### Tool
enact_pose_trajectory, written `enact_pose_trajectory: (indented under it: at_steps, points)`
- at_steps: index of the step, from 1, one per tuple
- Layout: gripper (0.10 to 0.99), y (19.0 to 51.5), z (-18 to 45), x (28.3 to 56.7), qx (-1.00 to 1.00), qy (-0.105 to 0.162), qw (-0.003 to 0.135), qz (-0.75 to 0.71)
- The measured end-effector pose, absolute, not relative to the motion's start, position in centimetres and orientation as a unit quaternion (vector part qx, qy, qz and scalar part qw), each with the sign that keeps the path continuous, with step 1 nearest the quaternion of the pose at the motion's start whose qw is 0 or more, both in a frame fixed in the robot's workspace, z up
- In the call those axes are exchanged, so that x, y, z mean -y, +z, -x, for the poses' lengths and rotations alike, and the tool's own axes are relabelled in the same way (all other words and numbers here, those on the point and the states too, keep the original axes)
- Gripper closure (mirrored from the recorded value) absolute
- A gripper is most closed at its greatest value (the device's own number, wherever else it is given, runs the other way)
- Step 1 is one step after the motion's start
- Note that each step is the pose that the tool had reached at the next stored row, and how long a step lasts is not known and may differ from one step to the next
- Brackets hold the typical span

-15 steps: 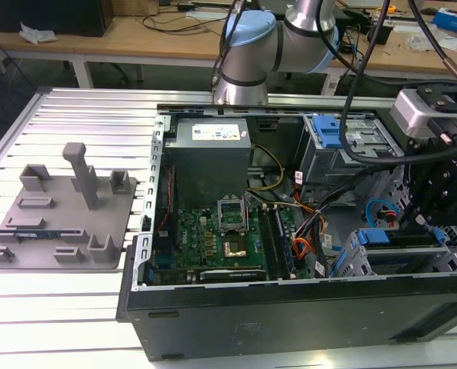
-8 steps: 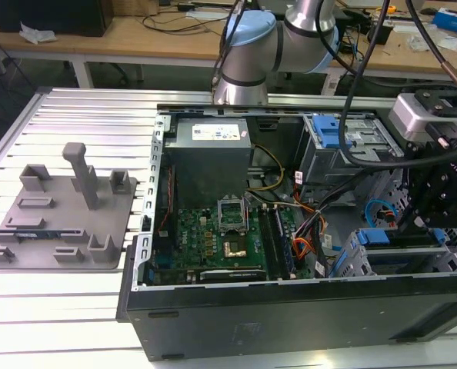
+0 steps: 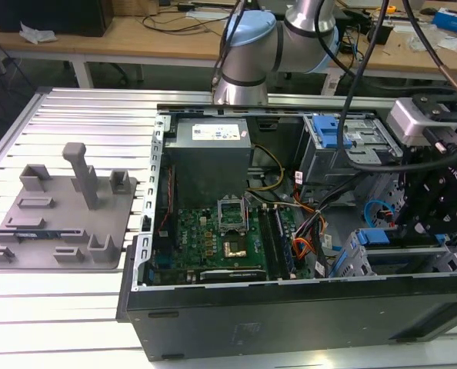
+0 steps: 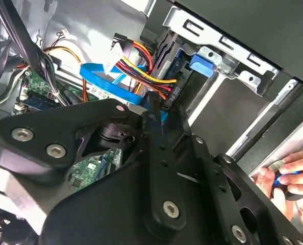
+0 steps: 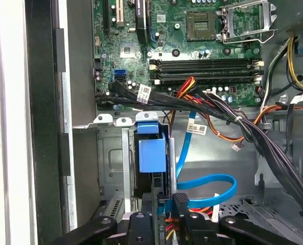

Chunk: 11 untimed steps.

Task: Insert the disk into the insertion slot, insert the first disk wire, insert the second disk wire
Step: 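Insert the second disk wire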

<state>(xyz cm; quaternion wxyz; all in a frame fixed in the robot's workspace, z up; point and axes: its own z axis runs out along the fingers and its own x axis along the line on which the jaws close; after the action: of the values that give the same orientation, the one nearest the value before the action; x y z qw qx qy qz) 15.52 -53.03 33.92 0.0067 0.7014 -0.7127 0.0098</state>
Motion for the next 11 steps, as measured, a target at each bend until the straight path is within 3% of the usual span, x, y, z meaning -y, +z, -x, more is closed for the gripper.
enact_pose_trajectory:
  at_steps: [6, 7, 10, 11]
  points:
    - [0.784, 37.2, -15.5, 52.9, 0.713, 0.01, 0.007, -0.701]
    - [0.804, 37.9, -15.5, 52.9, 0.713, 0.01, 0.007, -0.701]
    - [0.98, 39.0, -15.5, 52.8, 0.713, 0.011, 0.008, -0.701]
    - [0.98, 39.0, -15.5, 52.8, 0.713, 0.011, 0.008, -0.701]
